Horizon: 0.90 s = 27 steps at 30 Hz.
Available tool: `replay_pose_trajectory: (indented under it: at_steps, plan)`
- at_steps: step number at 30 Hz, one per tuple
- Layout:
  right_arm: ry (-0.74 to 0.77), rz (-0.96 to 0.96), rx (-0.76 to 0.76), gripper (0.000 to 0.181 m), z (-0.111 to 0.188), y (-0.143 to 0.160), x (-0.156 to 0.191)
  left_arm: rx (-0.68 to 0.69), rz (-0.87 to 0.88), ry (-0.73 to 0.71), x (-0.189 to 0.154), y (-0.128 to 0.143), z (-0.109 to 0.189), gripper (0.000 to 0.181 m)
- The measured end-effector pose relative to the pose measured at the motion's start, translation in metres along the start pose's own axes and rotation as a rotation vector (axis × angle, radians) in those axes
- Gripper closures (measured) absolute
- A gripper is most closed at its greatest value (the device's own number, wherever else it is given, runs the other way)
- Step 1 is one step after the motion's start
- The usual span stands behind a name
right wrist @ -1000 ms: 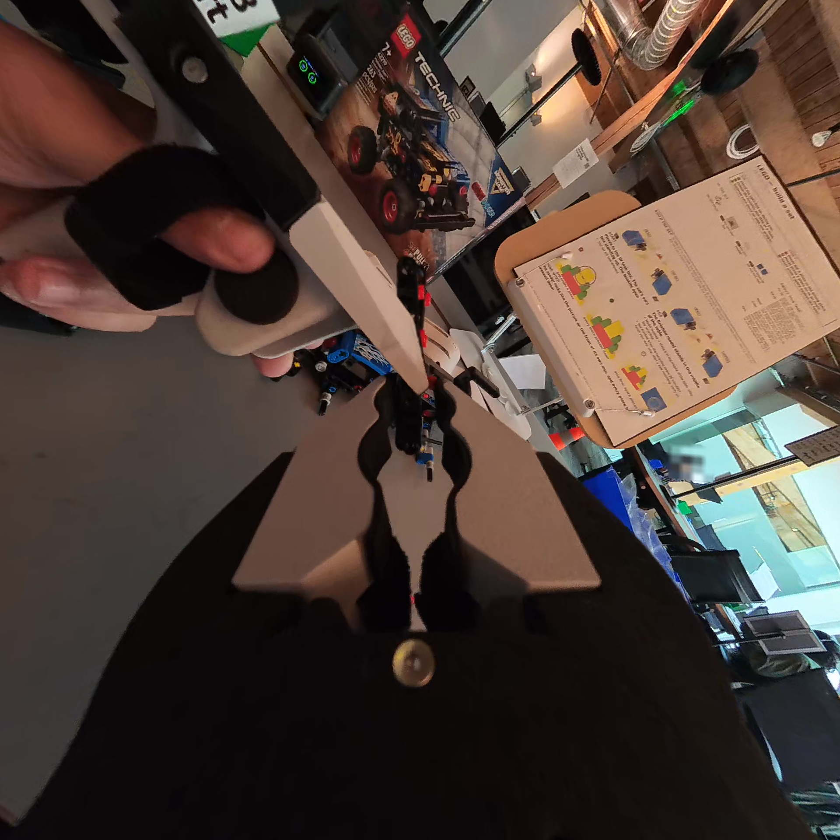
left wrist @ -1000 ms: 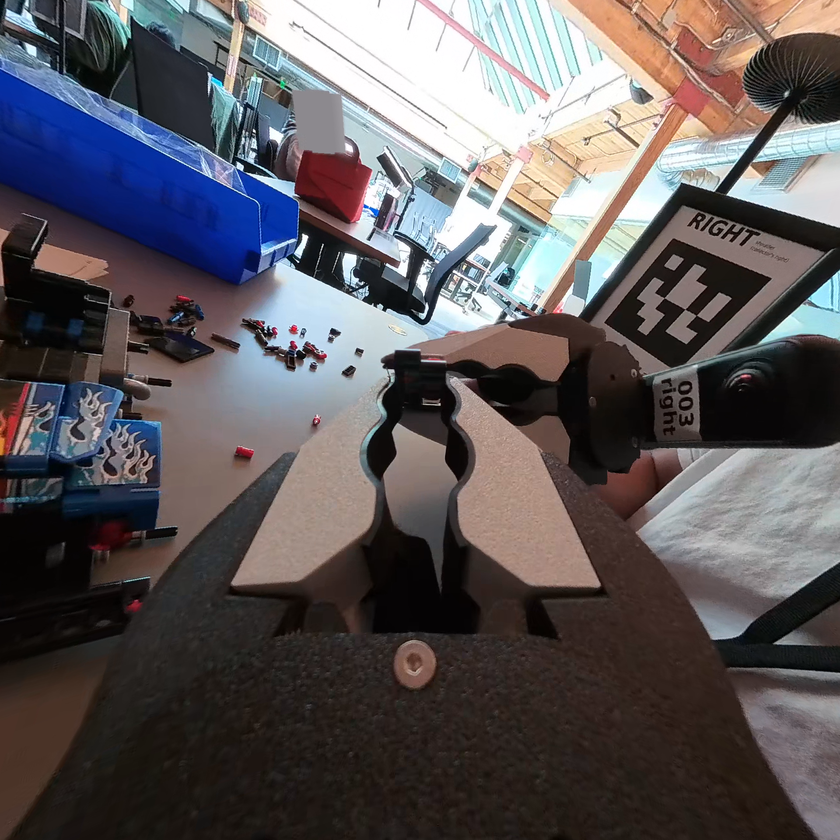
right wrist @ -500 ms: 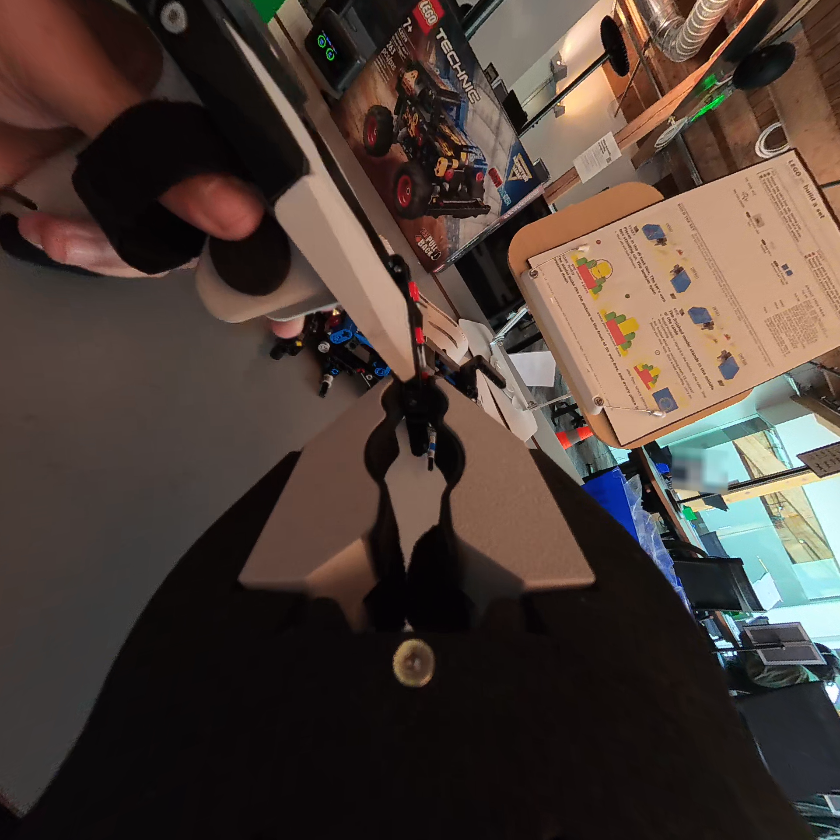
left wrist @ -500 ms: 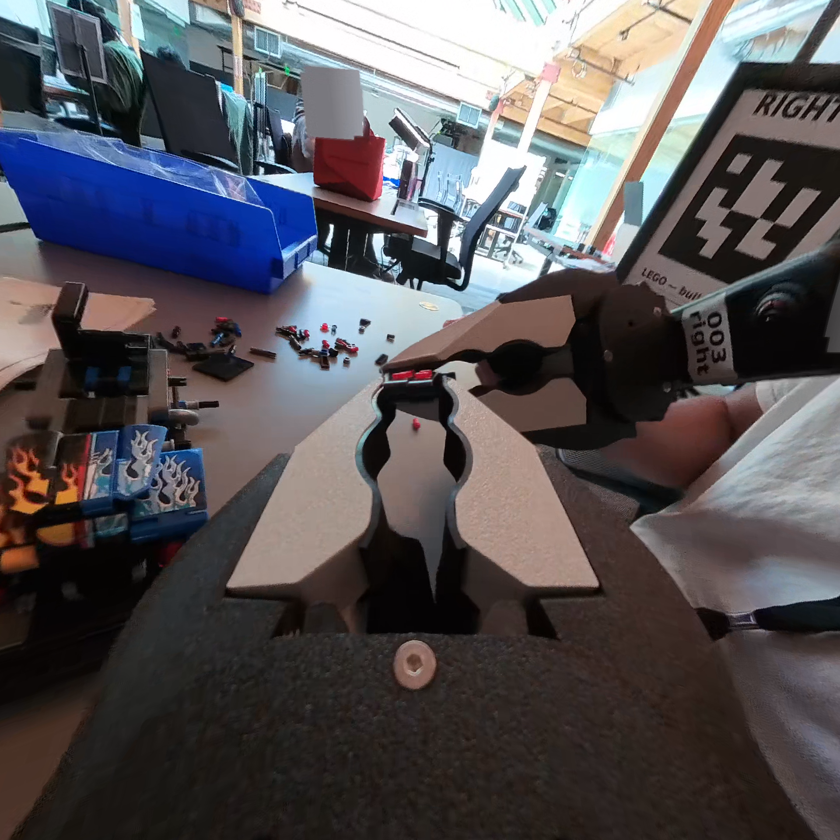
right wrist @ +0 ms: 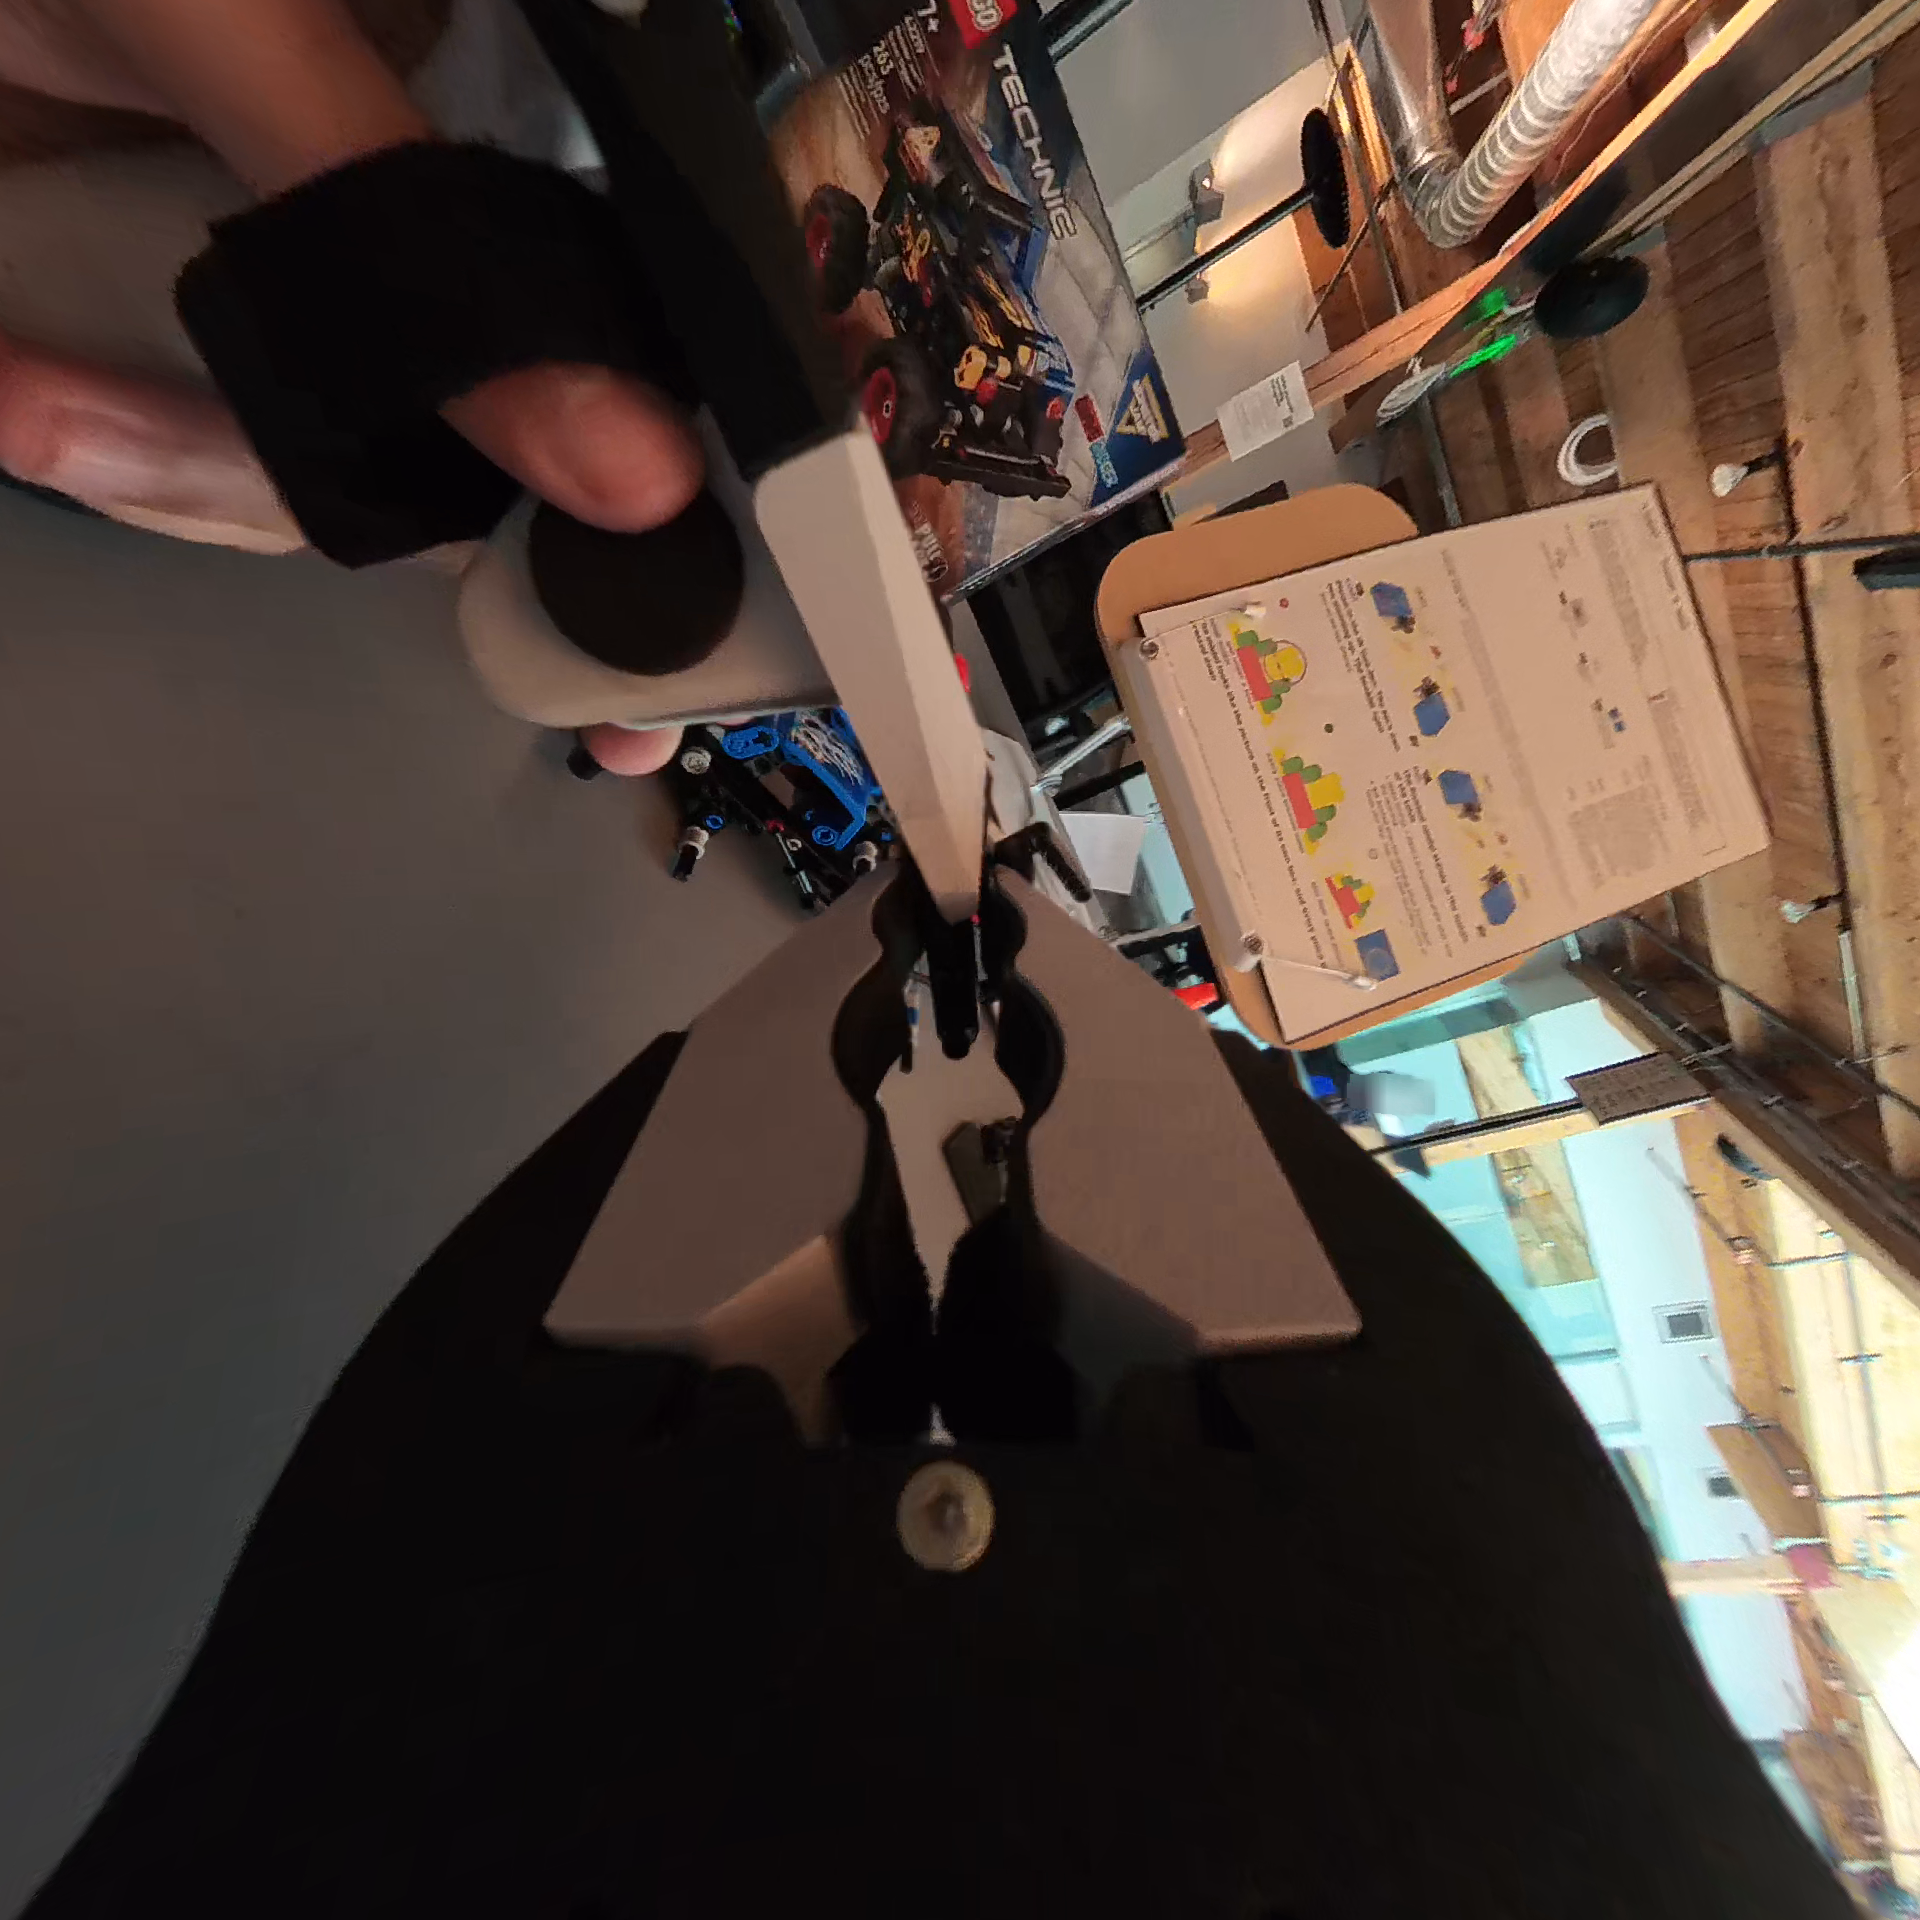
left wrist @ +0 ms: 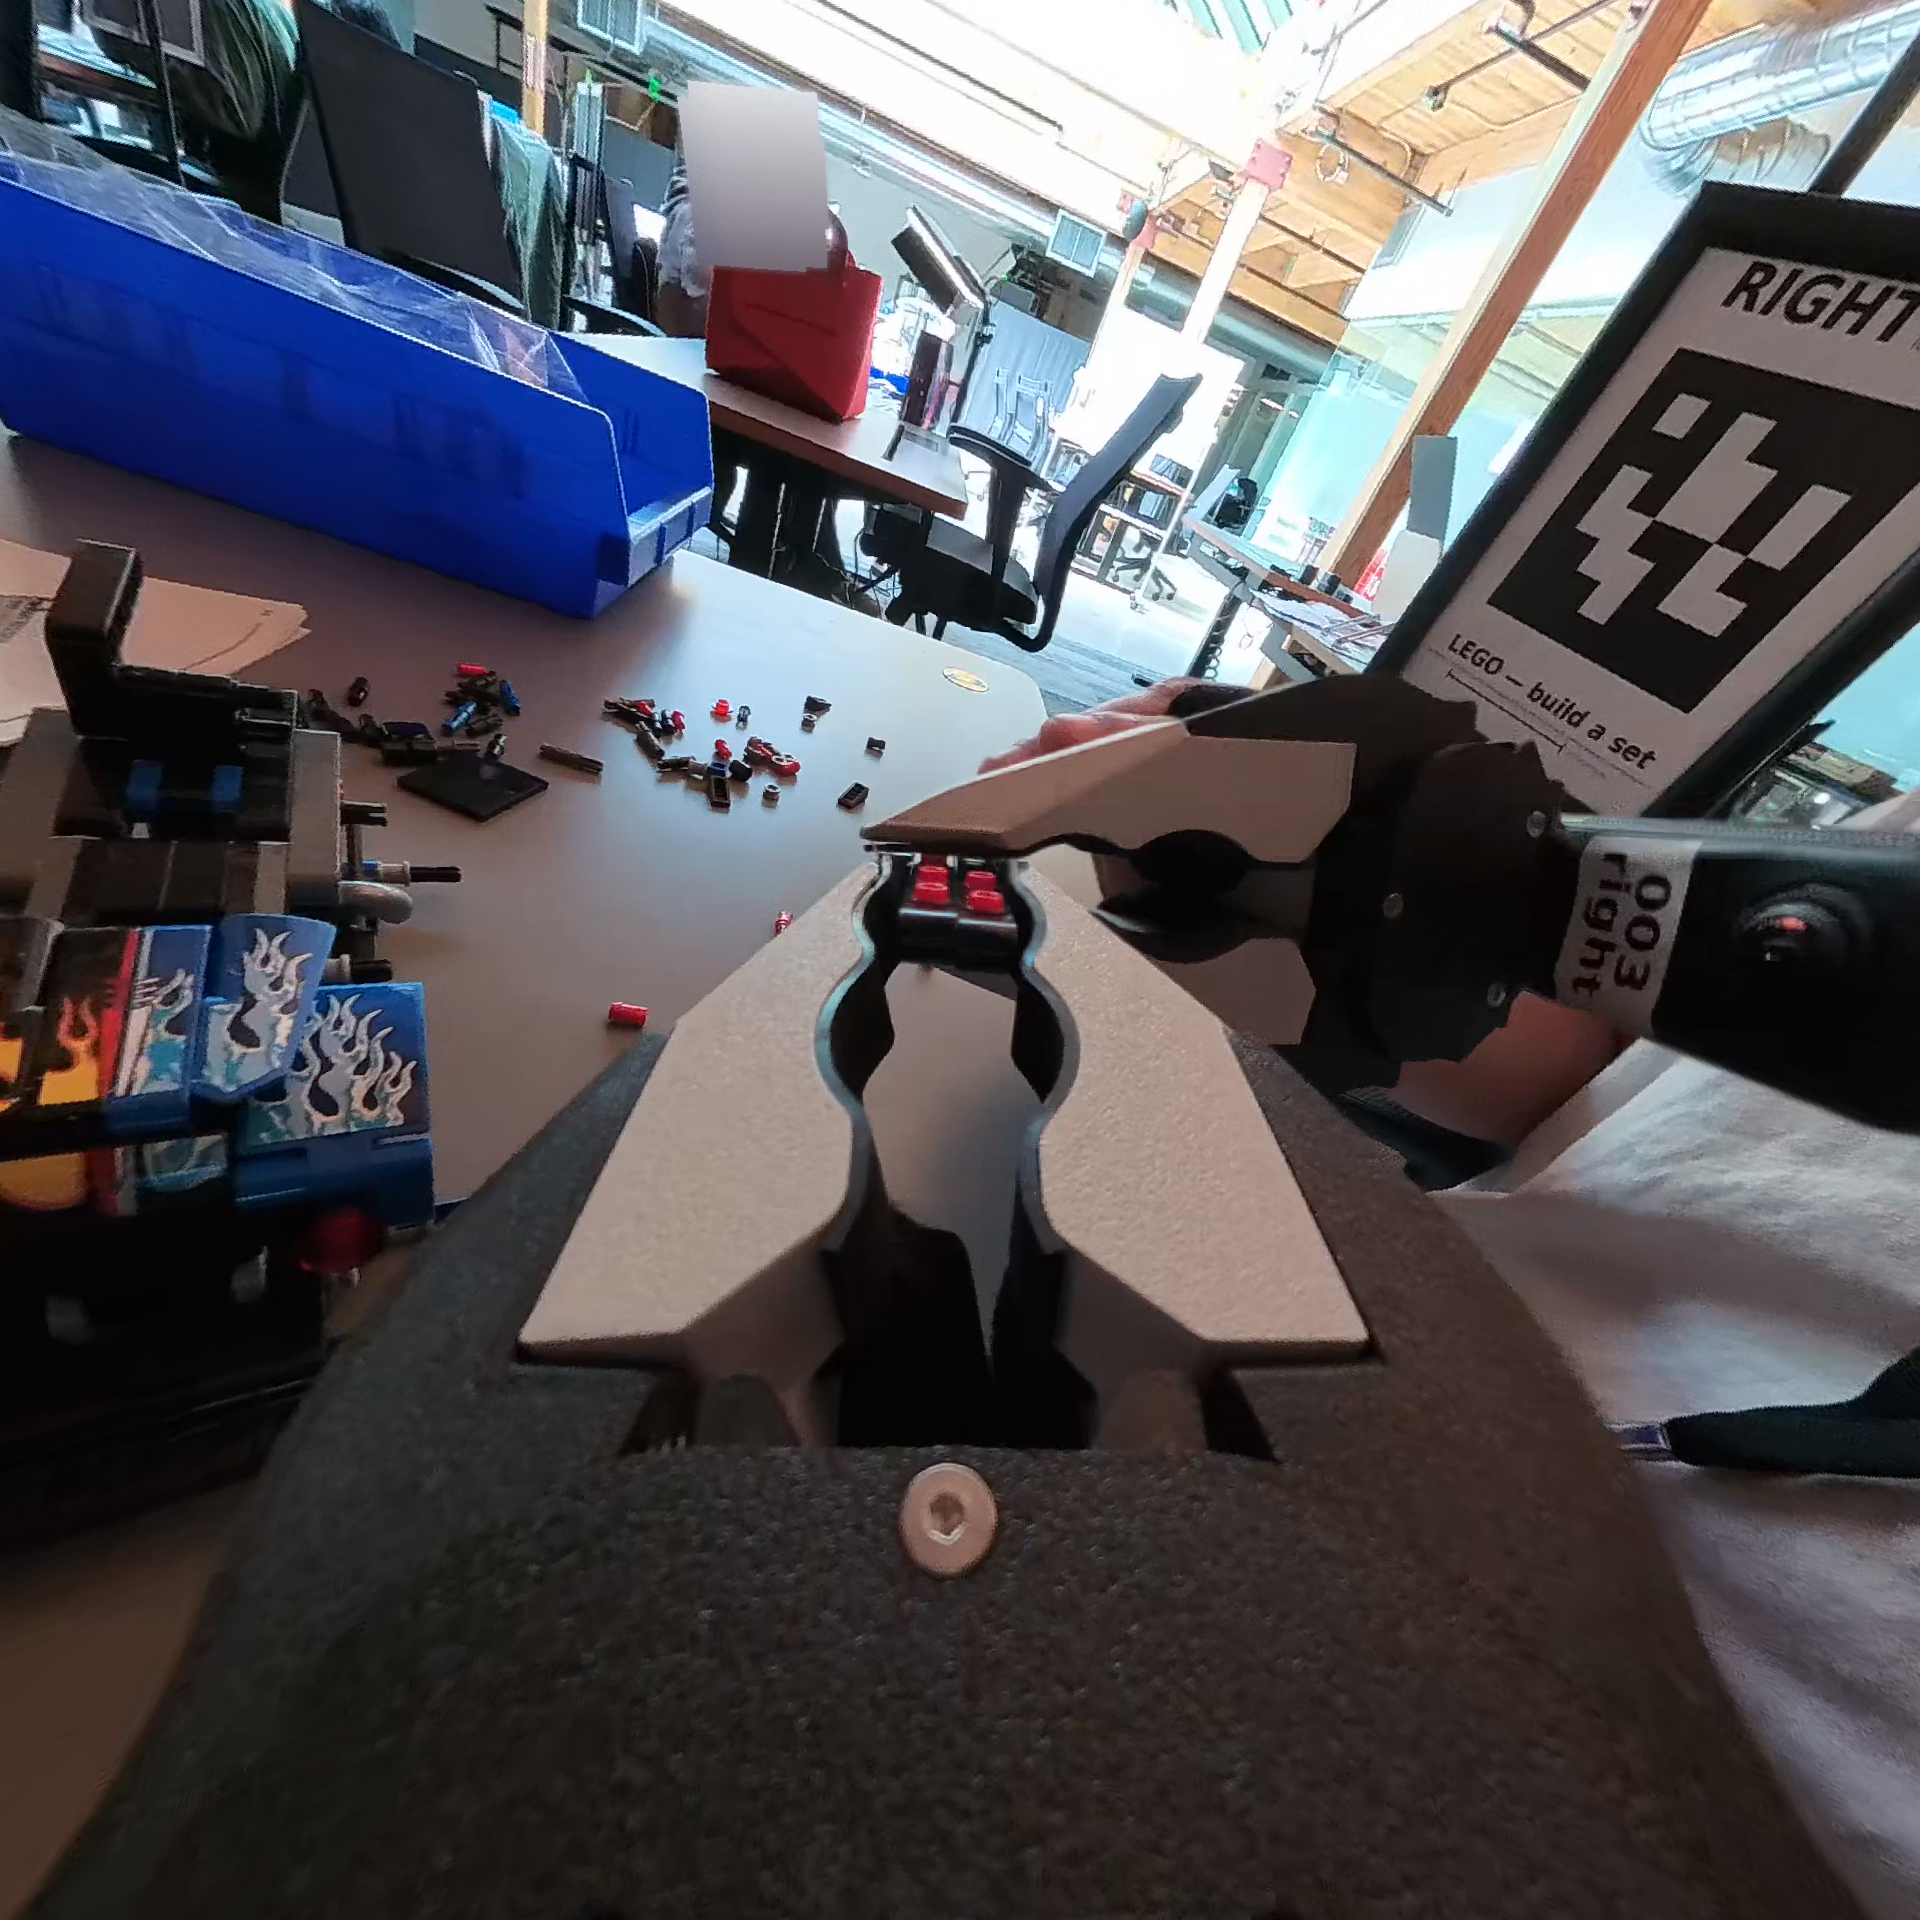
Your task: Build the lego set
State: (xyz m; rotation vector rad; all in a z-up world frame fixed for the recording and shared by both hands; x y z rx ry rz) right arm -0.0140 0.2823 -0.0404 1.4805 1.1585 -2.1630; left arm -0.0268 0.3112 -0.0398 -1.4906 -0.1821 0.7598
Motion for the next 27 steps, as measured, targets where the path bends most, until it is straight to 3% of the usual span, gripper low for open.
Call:
replay_pose_trajectory:
  at_steps: [4,8,10,12,15,17,19,22,27]
  plan:
    - [-0.004,0.054,0.012,0.172,-0.002,0.002,0.005,0.076,-0.031,-0.028,0.004,0.006,0.0,0.167]
    - [-0.111,-0.143,0.0,0.152,0.006,0.012,-0.001,0.134,-0.088,-0.098,0.019,0.004,0.008,0.166]
    - [-0.24,-0.377,0.022,0.145,0.007,0.031,-0.01,0.143,-0.185,-0.187,0.03,-0.002,0.015,0.166]
    - [-0.472,-0.586,0.118,0.143,0.0,0.057,-0.003,0.165,-0.317,-0.267,0.034,-0.003,0.017,0.166]
    - [-0.719,-0.781,0.293,0.154,-0.017,0.092,0.015,0.18,-0.459,-0.345,0.035,-0.002,0.017,0.166]
    - [-0.84,-0.866,0.292,0.162,-0.022,0.101,0.019,0.196,-0.482,-0.353,0.037,0.001,0.017,0.166]
    - [-0.893,-0.836,0.257,0.163,-0.019,0.108,0.007,0.193,-0.467,-0.349,0.039,0.001,0.017,0.166]
    - [-0.936,-0.643,0.193,0.161,-0.008,0.123,-0.01,0.204,-0.418,-0.313,0.041,0.005,0.016,0.166]
    - [-0.968,-0.497,0.137,0.16,-0.009,0.145,-0.001,0.228,-0.416,-0.279,0.036,0.012,0.01,0.166]
Point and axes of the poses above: each gripper's, where its closed fingertips meet, z back along the fingers, y out of its underside, x = y × z across the jaws, the point moved 3 cm from there along z, back along the fingers, and after that the axes turned 4 degrees about x, right-handed, at the moved point
